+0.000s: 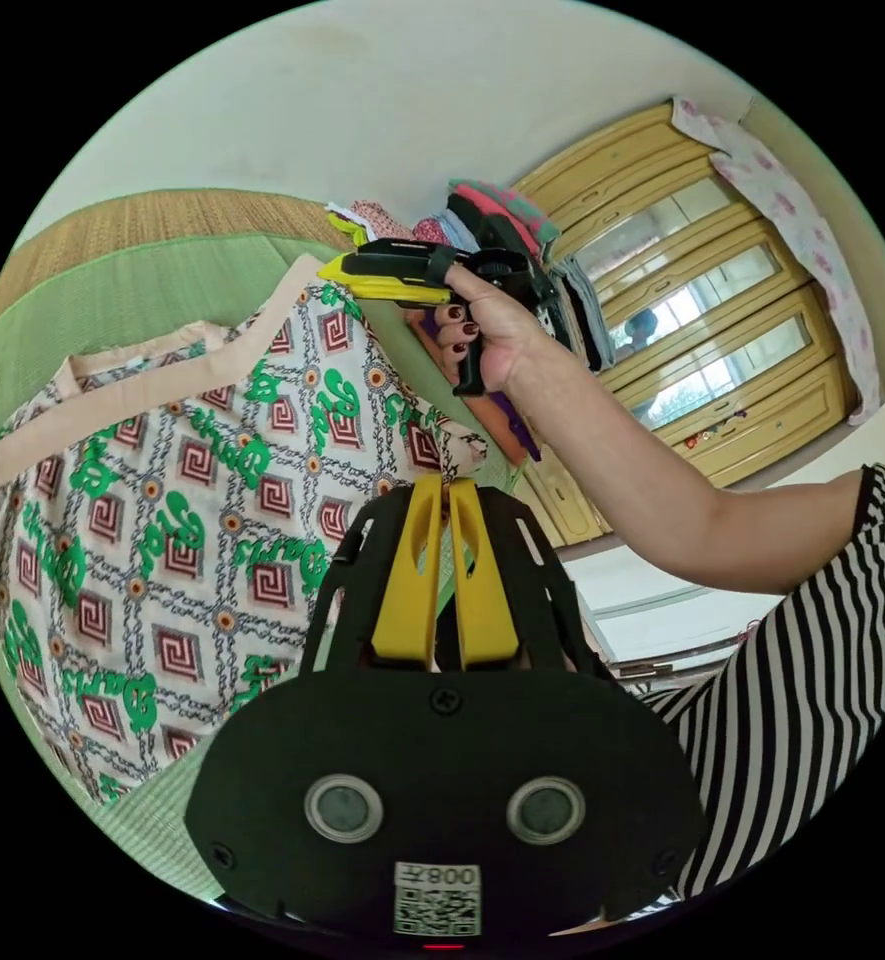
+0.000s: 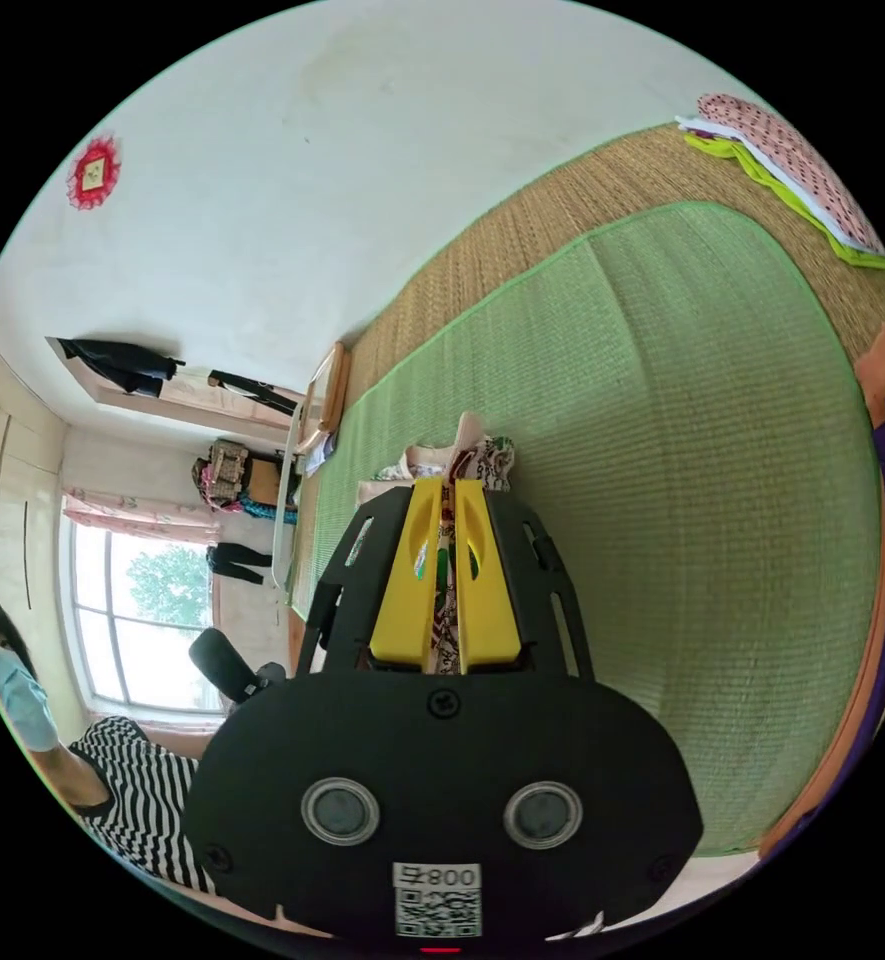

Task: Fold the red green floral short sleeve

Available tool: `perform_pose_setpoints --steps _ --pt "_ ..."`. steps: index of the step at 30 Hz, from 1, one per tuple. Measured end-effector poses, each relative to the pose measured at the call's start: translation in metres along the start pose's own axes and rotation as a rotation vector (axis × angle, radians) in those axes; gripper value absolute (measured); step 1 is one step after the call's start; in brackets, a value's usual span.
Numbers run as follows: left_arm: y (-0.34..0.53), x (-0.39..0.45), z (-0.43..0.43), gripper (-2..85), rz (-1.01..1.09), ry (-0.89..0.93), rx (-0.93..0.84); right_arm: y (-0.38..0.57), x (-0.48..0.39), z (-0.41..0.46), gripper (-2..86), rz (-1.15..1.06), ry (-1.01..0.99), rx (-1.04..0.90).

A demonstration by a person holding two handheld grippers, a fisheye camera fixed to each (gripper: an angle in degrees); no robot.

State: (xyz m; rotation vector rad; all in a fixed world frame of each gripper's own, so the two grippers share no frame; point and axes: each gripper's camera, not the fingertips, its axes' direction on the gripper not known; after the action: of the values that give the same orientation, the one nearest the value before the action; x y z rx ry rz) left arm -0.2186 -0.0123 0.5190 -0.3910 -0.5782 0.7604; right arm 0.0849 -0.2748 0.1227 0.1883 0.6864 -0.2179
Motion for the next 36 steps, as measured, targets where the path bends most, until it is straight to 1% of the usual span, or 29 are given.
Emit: perform_pose_setpoints --steps 7,12,16,21,24,27,31,36 --pt "0.083 -0.059 -0.137 0.8 -0.197 0.036 0.203 -0.006 -0.076 0.062 1.9 -0.085 -0.023 -0.008" --pt "0.146 -0.101 -0.218 0.8 -0.336 0.04 0.328 -0.007 -0.139 0.138 1.9 -0.171 0.0 -0.07" --pt "0.196 -0.132 -0.27 0.8 -0.444 0.063 0.396 -0.006 -0.173 0.198 1.9 -0.213 0.038 -0.133" --pt "0.246 -0.164 -0.318 0.8 -0.564 0.088 0.447 -0.003 -0.2 0.283 1.9 -0.226 0.101 -0.225" --pt "0.27 -0.184 -0.34 0.9 -0.635 0.131 0.457 -0.002 -0.208 0.324 2.0 -0.23 0.159 -0.263" --pt "0.291 -0.198 -0.363 0.9 -0.696 0.136 0.467 0.0 -0.213 0.36 2.1 -0.226 0.196 -0.295" --pt "0.313 -0.216 -0.389 1.0 -0.752 0.181 0.473 0.001 -0.212 0.393 2.3 -0.211 0.234 -0.321" --pt "0.335 -0.226 -0.418 1.1 -0.801 0.192 0.468 0.003 -0.212 0.425 3.1 -0.217 0.265 -0.347"
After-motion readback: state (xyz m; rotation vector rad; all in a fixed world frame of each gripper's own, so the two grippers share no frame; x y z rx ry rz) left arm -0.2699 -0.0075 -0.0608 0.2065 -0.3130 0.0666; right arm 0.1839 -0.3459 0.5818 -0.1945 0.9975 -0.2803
